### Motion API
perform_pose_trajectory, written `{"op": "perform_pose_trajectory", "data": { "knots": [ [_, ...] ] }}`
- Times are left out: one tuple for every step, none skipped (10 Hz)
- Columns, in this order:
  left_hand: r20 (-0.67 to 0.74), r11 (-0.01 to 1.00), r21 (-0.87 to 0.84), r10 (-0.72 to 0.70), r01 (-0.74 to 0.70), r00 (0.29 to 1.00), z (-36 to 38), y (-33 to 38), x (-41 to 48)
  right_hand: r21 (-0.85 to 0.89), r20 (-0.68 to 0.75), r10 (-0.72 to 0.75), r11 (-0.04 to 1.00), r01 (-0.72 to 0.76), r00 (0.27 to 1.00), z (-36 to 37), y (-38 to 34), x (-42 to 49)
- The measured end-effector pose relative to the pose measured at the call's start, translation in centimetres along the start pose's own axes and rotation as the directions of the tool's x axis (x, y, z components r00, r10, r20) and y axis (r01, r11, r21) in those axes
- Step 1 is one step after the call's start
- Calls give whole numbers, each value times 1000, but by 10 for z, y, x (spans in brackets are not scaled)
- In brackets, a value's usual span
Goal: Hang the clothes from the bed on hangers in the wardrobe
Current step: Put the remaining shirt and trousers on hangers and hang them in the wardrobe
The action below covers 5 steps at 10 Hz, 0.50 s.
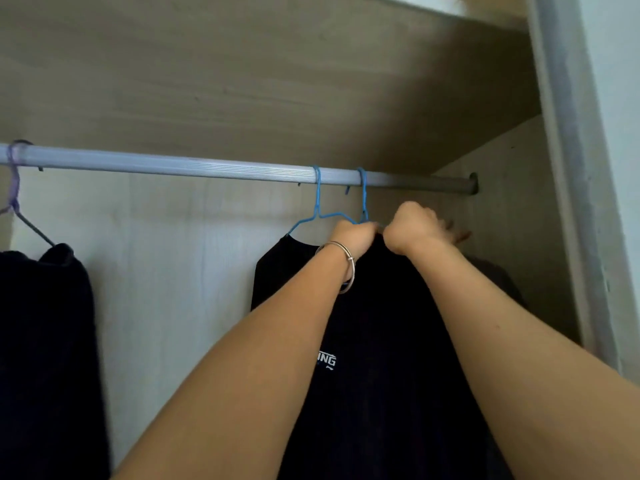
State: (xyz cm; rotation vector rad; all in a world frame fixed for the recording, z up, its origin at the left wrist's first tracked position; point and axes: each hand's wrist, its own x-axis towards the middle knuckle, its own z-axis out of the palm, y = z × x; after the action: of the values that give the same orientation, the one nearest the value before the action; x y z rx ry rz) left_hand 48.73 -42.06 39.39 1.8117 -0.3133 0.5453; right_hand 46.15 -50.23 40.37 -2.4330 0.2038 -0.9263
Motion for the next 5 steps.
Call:
{"op": "perform_pose_trajectory", "data": {
  "knots": [
    [-91,1000,-25,-21,19,996,1,-3,14,22,75,-27,999,25,997,4,6,6],
    [-176,998,64,7,5,984,-14,-6,20,-42,137,-124,991,131,983,4,-2,4],
    [-205,982,187,45,-6,978,-48,-10,18,-35,215,-217,973,229,952,4,-13,3],
    [-266,978,204,19,37,964,-93,-15,18,78,246,-343,939,334,907,8,-23,-5],
    [-329,974,218,14,61,944,-143,-14,10,226,227,-427,897,379,875,15,-40,-14]
  ]
}}
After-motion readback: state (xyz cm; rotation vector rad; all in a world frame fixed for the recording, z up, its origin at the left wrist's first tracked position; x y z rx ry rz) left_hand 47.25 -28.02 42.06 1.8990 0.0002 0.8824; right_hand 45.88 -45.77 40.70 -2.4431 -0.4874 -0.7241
